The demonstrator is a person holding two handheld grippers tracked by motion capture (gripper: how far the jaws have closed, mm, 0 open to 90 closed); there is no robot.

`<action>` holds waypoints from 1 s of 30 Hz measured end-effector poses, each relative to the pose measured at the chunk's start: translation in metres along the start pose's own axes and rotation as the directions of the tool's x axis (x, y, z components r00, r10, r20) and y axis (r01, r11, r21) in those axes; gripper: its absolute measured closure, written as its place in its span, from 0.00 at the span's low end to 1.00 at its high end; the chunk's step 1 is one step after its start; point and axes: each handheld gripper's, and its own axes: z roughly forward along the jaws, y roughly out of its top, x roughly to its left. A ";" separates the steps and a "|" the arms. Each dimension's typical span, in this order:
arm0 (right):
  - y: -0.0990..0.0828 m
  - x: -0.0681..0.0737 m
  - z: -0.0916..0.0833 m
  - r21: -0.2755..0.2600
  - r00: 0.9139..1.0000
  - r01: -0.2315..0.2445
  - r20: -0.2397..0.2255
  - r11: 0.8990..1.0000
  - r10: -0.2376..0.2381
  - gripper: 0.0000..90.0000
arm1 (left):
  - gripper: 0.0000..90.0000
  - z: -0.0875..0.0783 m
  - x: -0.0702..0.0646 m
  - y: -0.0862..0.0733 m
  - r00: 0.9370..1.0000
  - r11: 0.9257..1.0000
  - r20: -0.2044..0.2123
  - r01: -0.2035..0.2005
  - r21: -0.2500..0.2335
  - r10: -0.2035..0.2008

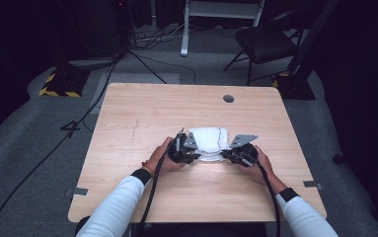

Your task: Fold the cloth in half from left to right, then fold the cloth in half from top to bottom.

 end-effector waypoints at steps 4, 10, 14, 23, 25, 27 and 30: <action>0.004 -0.001 0.003 0.006 1.000 -0.003 -0.003 1.000 0.003 0.93 | 0.71 -0.002 0.002 -0.001 1.000 1.000 -0.002 0.030 0.003 -0.030; 0.007 0.002 -0.004 -0.007 1.000 0.018 -0.010 1.000 -0.018 0.81 | 0.56 -0.010 -0.001 0.003 0.999 0.999 -0.008 0.038 0.020 -0.037; 0.011 0.004 -0.014 -0.026 1.000 0.020 -0.002 0.999 -0.020 0.68 | 0.40 -0.018 -0.004 0.006 0.999 0.998 -0.021 0.049 0.024 -0.049; 0.016 0.006 -0.031 -0.029 1.000 0.013 0.023 1.000 -0.012 0.48 | 0.25 -0.036 -0.016 0.013 0.998 0.999 -0.040 0.044 0.012 -0.044; 0.016 0.006 -0.035 -0.017 0.999 0.012 0.036 1.000 -0.011 0.44 | 0.24 -0.038 -0.019 0.014 0.998 0.999 -0.059 0.039 0.027 -0.038; 0.016 0.006 -0.038 -0.017 0.999 0.008 0.041 1.000 -0.007 0.43 | 0.24 -0.040 -0.023 0.014 0.997 0.998 -0.079 0.024 0.052 -0.020; 0.015 0.008 -0.043 -0.006 0.999 0.015 0.042 1.000 -0.014 0.43 | 0.22 -0.045 -0.027 0.012 0.994 0.997 -0.113 0.009 0.079 0.000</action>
